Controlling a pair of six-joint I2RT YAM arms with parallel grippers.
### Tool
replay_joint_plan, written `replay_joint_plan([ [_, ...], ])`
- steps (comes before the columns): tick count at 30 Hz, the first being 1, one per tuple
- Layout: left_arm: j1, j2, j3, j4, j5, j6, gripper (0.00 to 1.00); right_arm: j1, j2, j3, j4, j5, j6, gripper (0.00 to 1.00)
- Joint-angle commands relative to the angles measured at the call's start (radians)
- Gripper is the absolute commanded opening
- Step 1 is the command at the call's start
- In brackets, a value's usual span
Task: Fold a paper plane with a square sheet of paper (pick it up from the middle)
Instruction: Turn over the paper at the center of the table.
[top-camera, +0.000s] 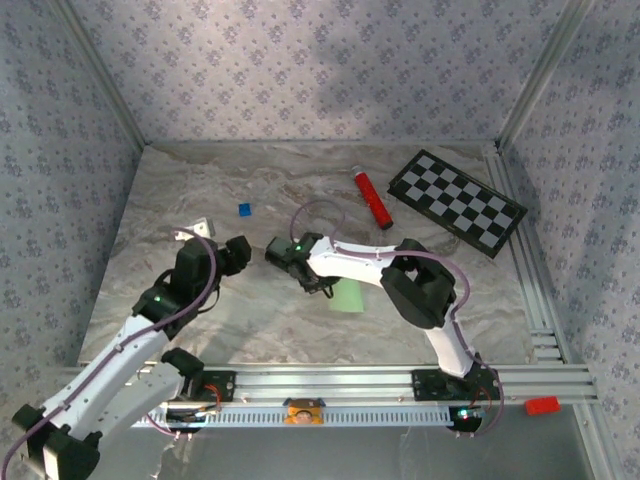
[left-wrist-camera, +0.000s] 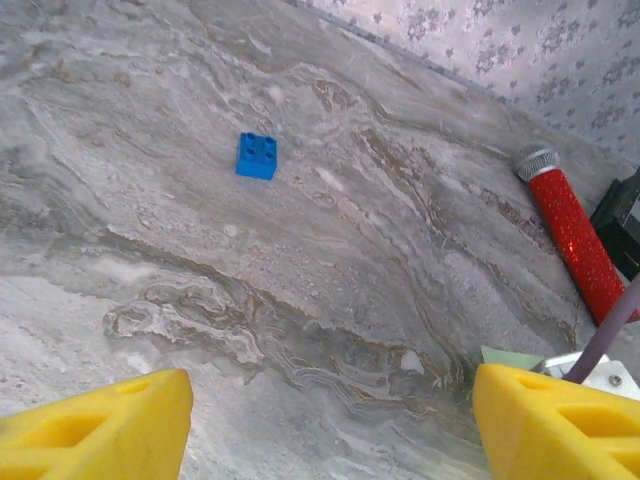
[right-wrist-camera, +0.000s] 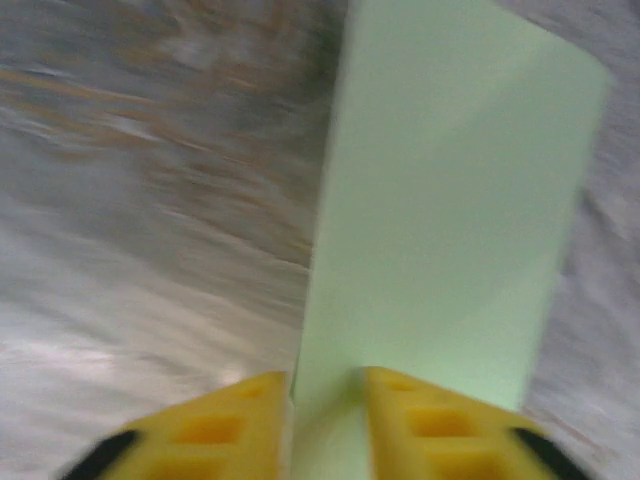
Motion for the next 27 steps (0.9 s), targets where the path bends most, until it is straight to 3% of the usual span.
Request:
replay_joint_plan([
  [1,0.007,-0.011,-0.01,-0.036,-0.014,-0.01,0.74,-0.026,-0.141,-0.073,0.187,-0.188,-0.04,0.42],
  [7,0.01,0.091,0.01,0.012,0.099,-0.006,0.72,-0.14,-0.397,-0.325,0.395,-0.368,0.012,0.45],
  [11,0.01,0.208,0.048,0.043,0.203,-0.003,0.68,-0.274,-0.564,-0.642,0.631,-0.576,0.101,0.19],
  [15,0.011,0.341,0.095,0.06,0.306,-0.001,0.66,-0.407,-0.65,-0.86,0.811,-0.743,0.192,0.05],
  [21,0.01,0.492,0.151,0.062,0.421,-0.016,0.62,-0.468,-0.686,-0.993,0.911,-0.876,0.208,0.02],
  [27,0.011,0.569,0.164,0.082,0.495,-0.034,0.61,-0.483,-0.652,-1.019,0.903,-0.906,0.195,0.02],
])
